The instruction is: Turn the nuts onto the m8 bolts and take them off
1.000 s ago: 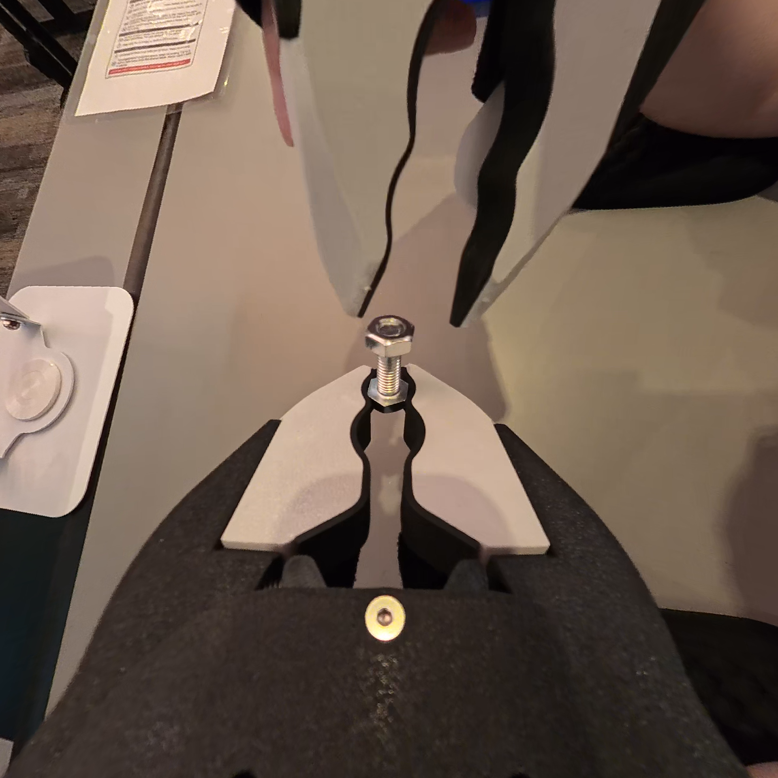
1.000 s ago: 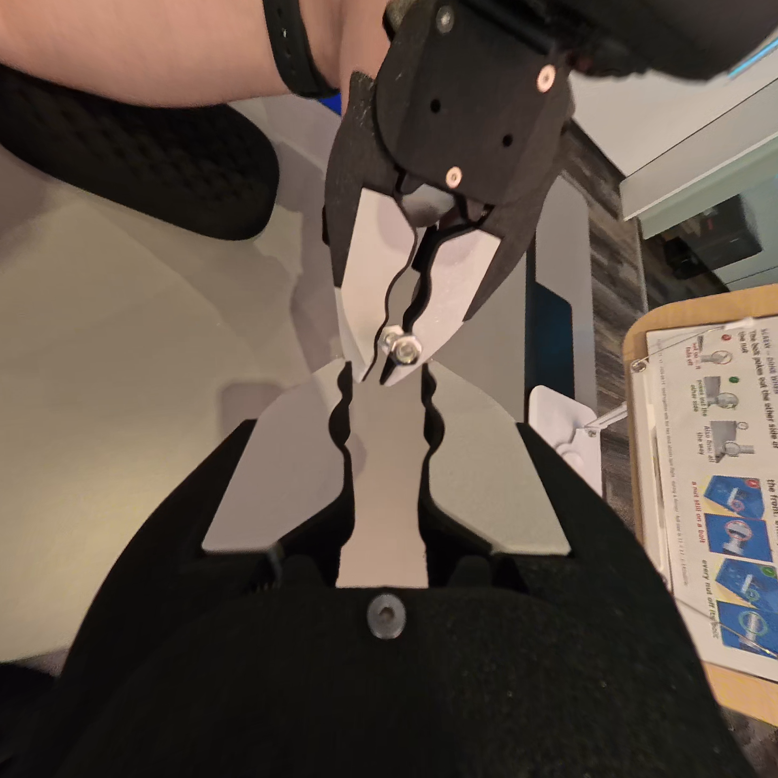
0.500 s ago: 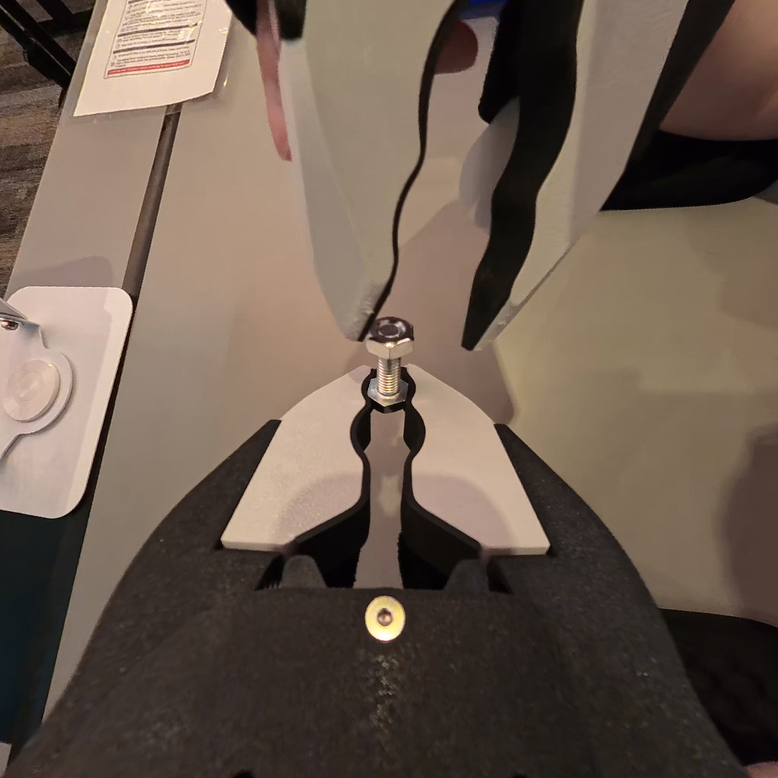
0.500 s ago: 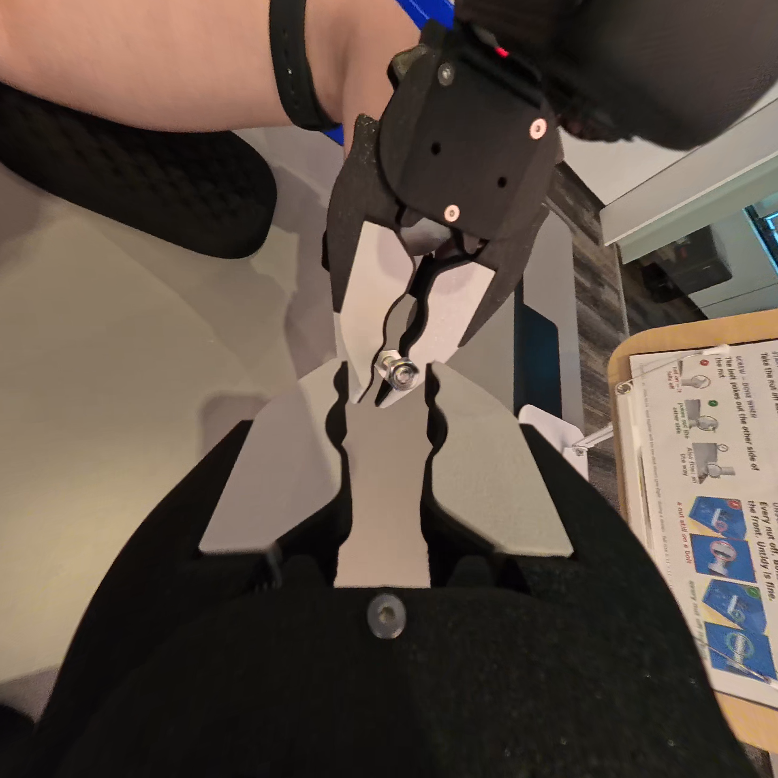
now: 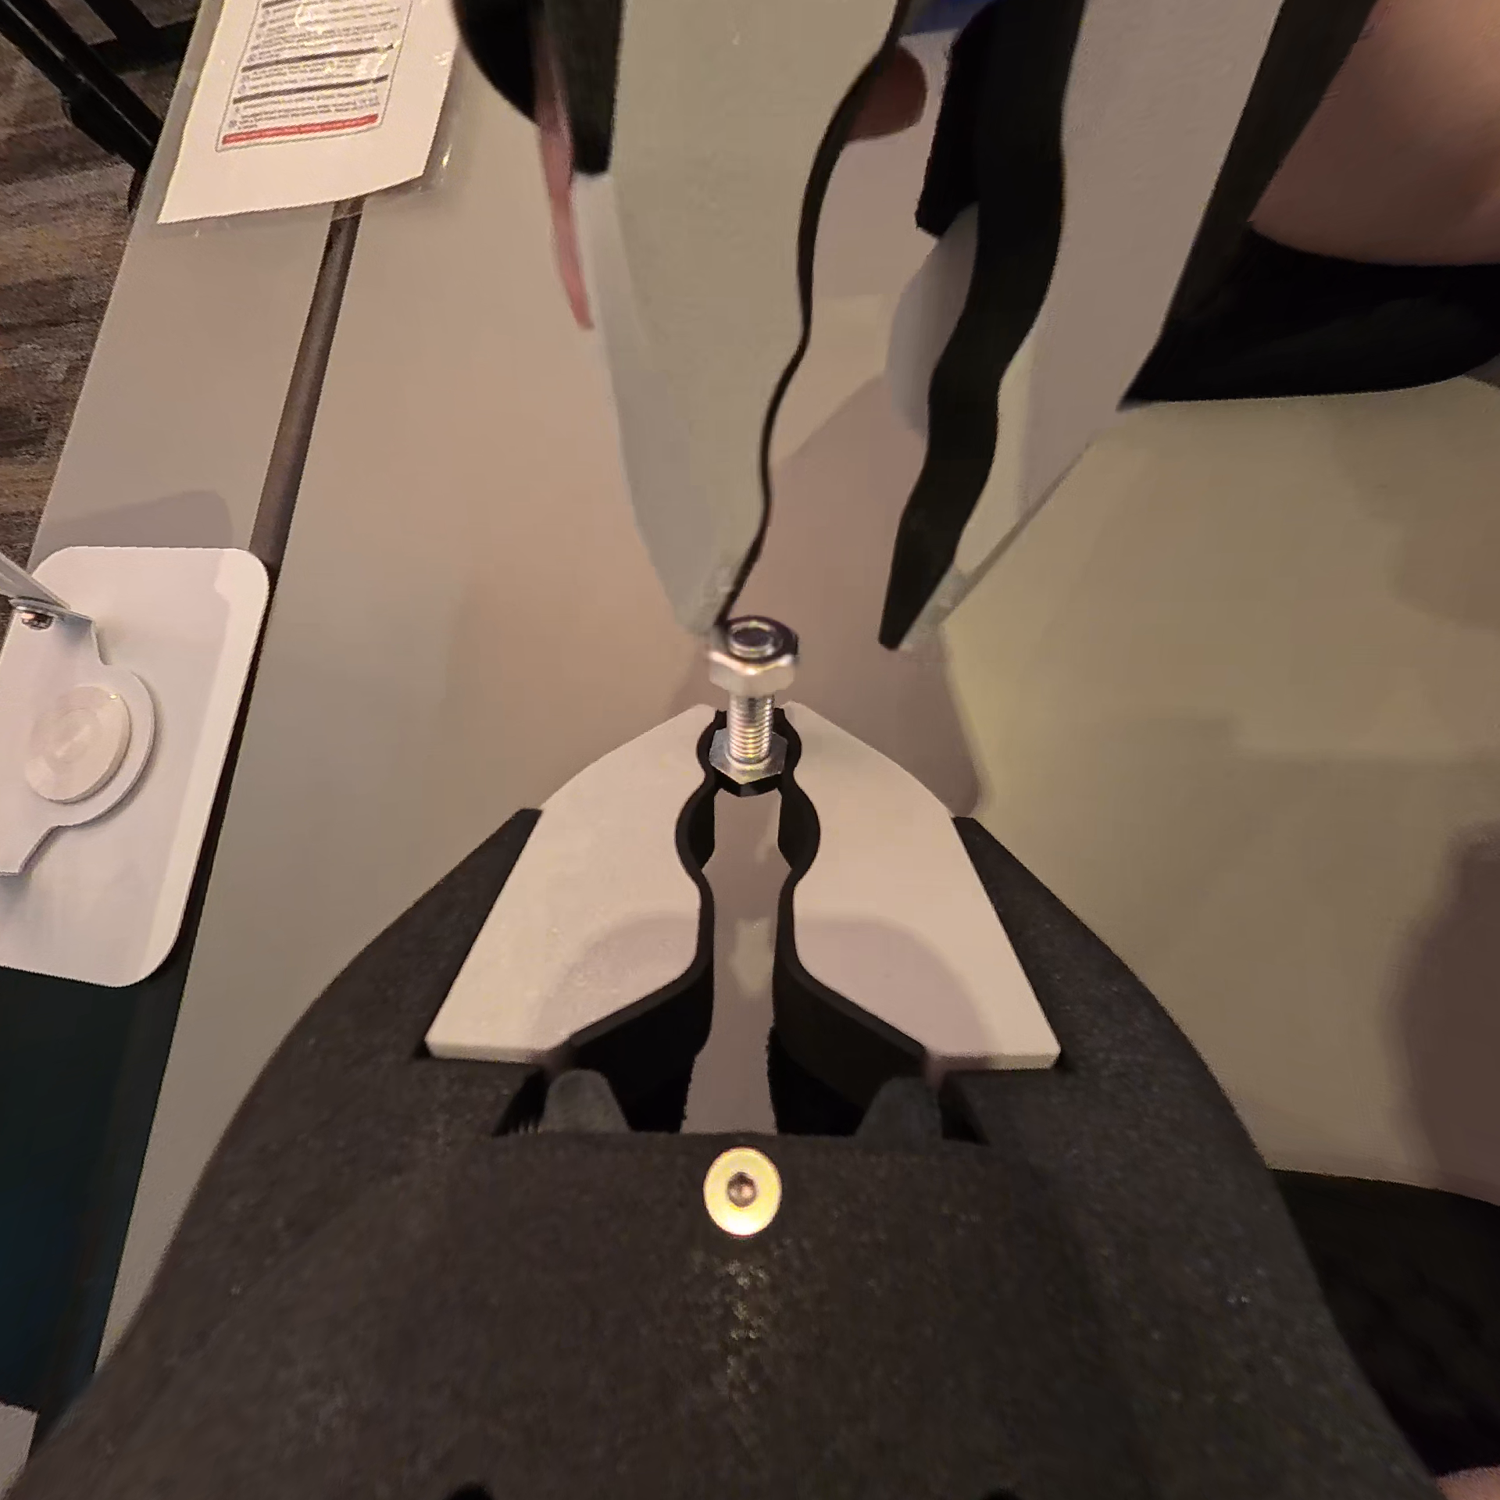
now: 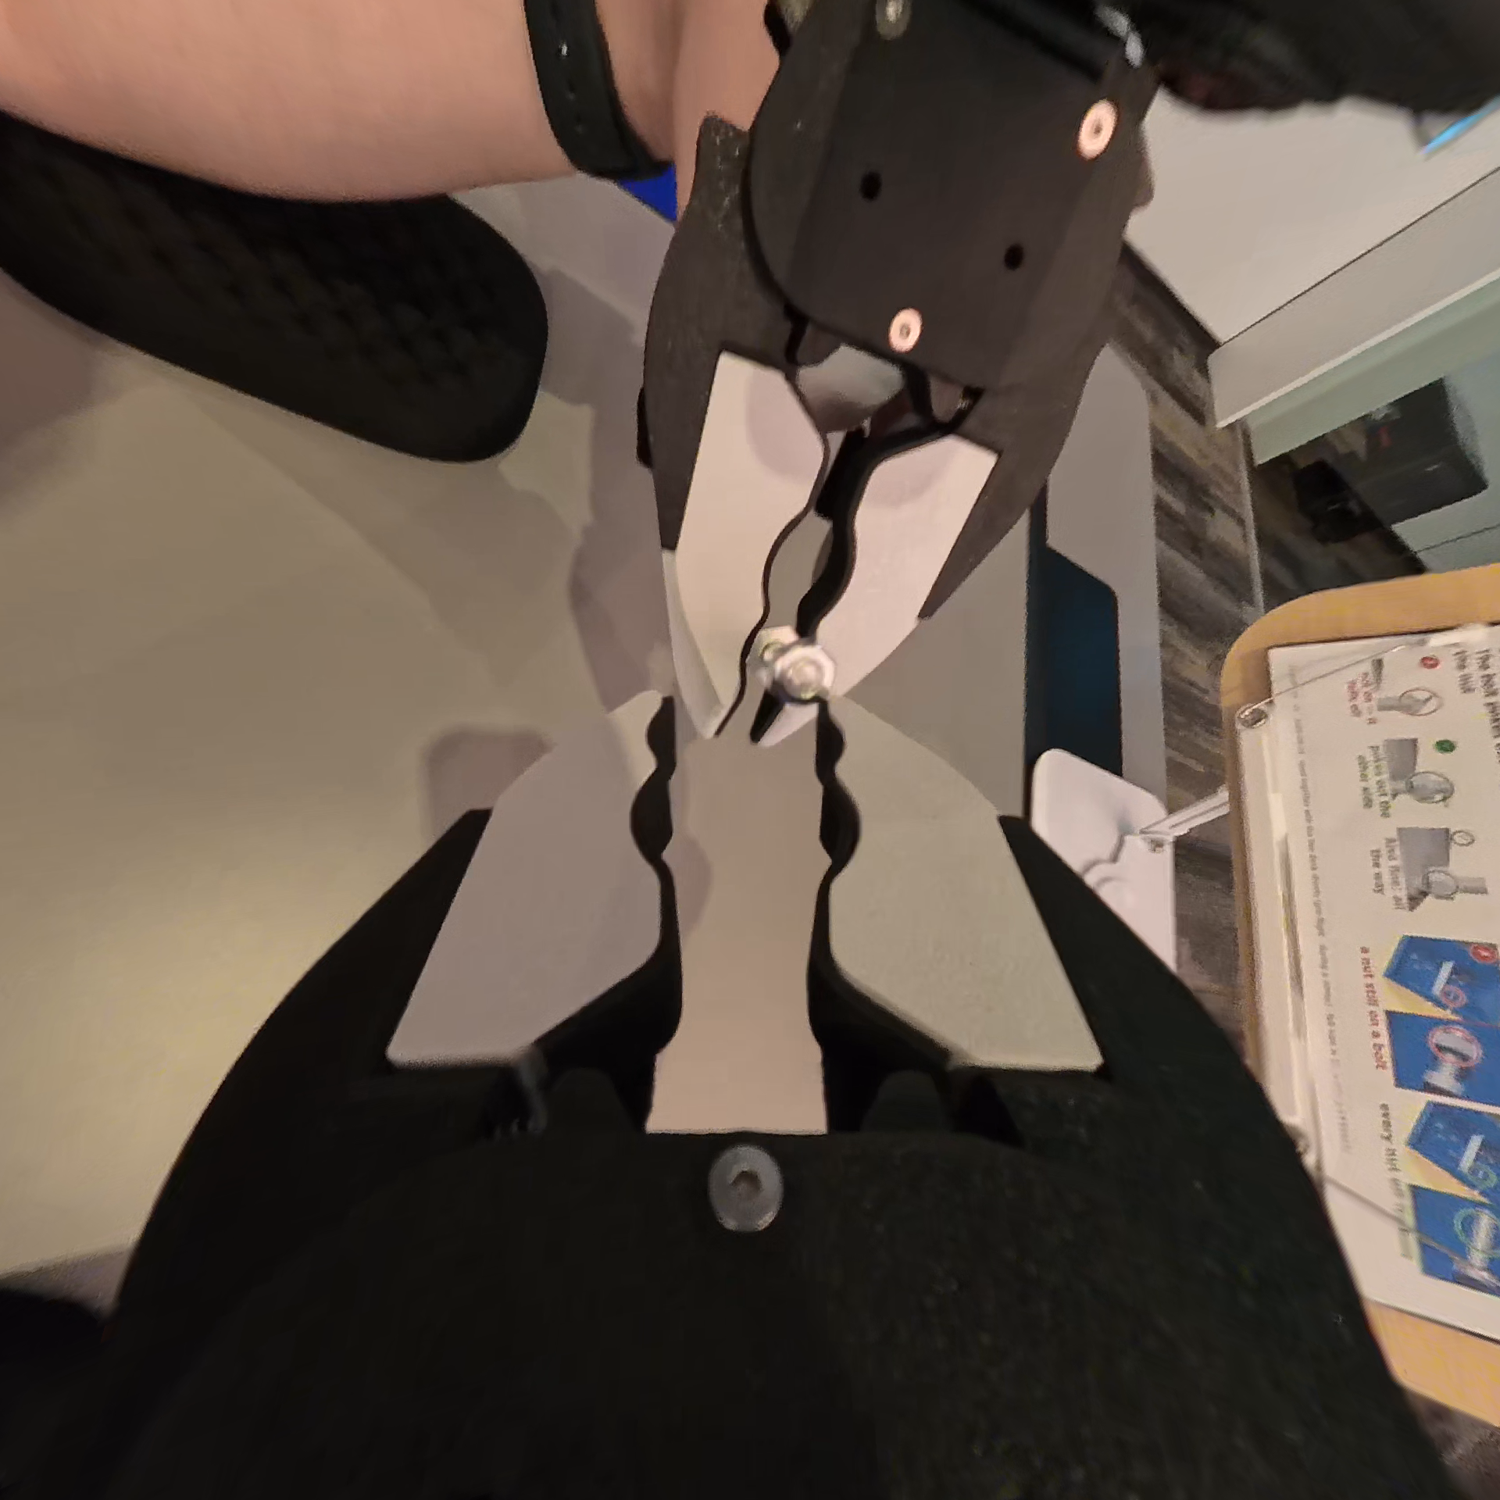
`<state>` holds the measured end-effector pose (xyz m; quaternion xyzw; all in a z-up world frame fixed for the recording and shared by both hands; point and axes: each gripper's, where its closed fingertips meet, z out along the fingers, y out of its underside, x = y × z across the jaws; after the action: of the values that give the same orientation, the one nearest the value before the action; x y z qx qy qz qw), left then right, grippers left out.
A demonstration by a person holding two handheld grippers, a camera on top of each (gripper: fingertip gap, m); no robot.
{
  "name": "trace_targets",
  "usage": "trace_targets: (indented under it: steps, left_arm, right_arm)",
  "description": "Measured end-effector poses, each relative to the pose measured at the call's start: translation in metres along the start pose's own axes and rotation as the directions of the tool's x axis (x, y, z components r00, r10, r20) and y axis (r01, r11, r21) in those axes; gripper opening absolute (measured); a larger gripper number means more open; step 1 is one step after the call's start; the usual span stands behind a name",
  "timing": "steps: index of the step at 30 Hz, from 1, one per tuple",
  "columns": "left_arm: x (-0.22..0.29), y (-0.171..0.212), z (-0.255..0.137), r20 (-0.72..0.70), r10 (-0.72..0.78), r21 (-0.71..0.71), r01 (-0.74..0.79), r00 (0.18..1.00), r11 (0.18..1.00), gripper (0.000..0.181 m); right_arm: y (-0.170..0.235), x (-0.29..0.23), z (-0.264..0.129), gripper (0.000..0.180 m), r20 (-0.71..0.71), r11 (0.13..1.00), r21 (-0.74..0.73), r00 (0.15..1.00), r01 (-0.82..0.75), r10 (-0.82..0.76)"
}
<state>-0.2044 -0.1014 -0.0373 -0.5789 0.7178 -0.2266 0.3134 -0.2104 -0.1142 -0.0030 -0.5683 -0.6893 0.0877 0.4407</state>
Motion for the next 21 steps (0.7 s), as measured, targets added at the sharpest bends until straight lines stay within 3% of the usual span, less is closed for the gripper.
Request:
trace_targets:
  steps: [1,7,13,18,21]
  left_arm:
    - [-0.001,0.0,-0.001,0.005,-0.005,0.003,0.005,1.0,1.0,0.01]
    - [0.001,-0.003,-0.001,-0.007,-0.001,0.011,0.001,1.0,1.0,0.01]
    - [0.0,-0.001,-0.002,-0.003,-0.009,0.01,0.009,1.0,1.0,0.01]
    - [0.002,-0.003,-0.001,-0.009,-0.001,0.012,0.001,1.0,1.0,0.01]
    - [0.001,-0.001,-0.001,-0.008,0.001,0.006,-0.001,1.0,1.0,0.01]
  right_arm:
    - [0.003,-0.003,-0.001,0.026,0.027,1.0,-0.005,1.0,-0.015,0.015]
    - [-0.01,0.006,-0.002,0.037,-0.032,0.998,0.062,0.999,-0.004,0.006]
    - [0.002,-0.002,-0.002,0.03,0.029,0.999,0.011,0.999,-0.031,0.031]
    - [-0.01,0.006,-0.003,0.04,-0.028,0.997,0.071,0.999,-0.016,0.018]
    - [-0.01,-0.001,0.0,0.04,0.011,0.998,0.056,1.0,-0.015,0.014]
